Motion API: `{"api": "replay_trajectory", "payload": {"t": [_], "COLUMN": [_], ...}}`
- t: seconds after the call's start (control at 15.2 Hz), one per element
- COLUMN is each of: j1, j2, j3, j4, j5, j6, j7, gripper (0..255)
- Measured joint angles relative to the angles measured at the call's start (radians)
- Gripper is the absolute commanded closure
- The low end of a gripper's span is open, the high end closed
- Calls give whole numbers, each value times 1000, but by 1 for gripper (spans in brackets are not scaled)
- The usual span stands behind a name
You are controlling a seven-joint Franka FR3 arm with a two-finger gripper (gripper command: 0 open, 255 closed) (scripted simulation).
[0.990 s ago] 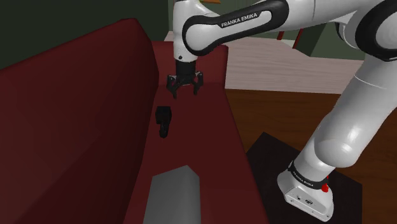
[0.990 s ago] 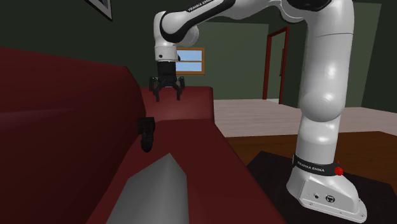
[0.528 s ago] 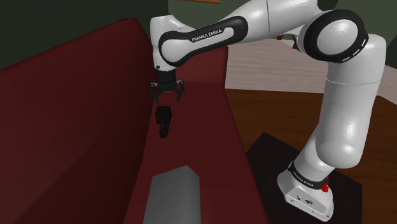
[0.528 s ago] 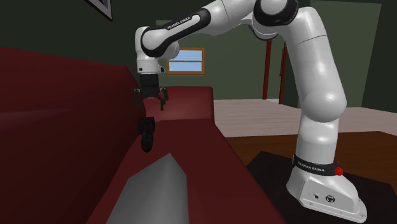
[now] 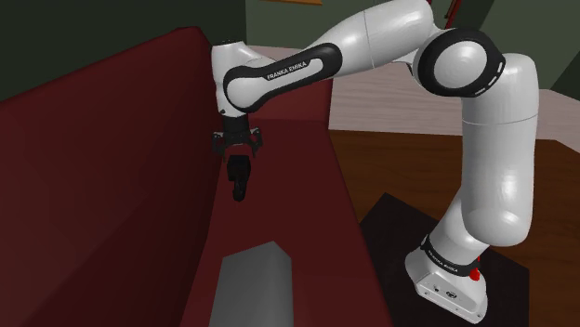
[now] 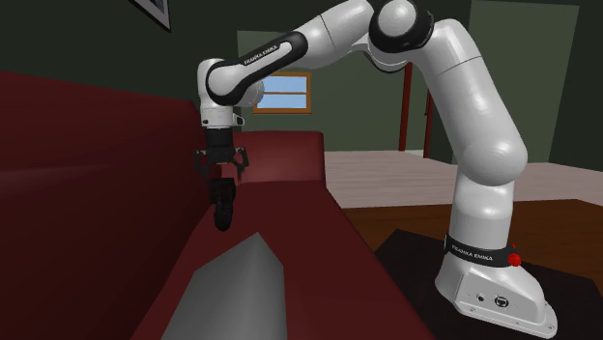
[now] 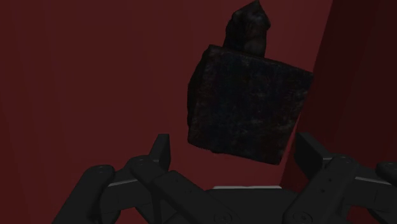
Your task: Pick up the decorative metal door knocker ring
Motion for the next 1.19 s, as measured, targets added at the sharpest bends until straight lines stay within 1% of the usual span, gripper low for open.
{"api": "replay_trajectory", "payload": {"t": [0.13, 0.2, 0.86, 1.19], "j1": [1, 2, 2, 2], "j2": [8, 10, 12, -6], "j3": [-1, -1, -2, 2], "j4": [-14, -16, -16, 10], "j5": [-3, -4, -6, 2], "j6": [21, 25, 30, -15], "j7": [3, 4, 5, 1], "gripper": [0, 255, 255, 255]}}
